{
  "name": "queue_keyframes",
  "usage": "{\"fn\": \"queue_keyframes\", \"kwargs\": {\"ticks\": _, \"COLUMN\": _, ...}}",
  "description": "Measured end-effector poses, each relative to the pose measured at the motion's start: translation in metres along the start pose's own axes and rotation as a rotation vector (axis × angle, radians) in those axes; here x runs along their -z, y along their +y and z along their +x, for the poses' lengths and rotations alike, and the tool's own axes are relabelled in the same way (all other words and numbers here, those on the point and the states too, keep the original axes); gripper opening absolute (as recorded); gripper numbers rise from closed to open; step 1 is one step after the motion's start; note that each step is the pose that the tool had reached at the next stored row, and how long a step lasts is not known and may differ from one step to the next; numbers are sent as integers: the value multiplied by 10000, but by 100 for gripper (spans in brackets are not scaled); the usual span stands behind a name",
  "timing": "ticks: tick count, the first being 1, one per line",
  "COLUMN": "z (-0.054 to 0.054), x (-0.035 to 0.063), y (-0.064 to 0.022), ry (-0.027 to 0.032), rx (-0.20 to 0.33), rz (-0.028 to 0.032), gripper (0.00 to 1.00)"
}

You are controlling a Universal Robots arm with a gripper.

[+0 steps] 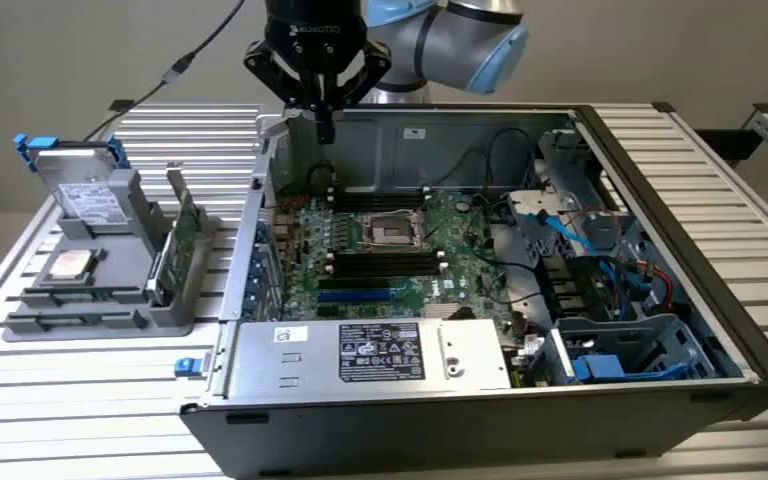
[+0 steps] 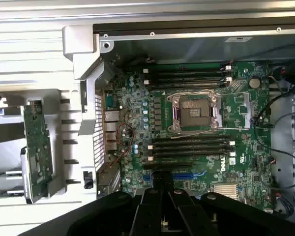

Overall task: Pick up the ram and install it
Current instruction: 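Reach for the ram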

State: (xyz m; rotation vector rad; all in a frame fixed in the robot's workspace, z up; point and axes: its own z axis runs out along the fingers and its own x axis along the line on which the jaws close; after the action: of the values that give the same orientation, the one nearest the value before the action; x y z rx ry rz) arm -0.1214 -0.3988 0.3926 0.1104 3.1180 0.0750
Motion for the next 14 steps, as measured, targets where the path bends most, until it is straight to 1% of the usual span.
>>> {"fn": "queue_keyframes", "kwargs": {"ticks": 13, "z": 0, "x": 0, "y": 0, "ry": 0, "rx": 0, "rz": 0, "gripper": 10}}
{"fn": "queue_keyframes", "kwargs": {"ticks": 14, "z": 18, "x": 1, "y": -1, "ry": 1, "rx": -1, "rz": 2, "gripper": 10}}
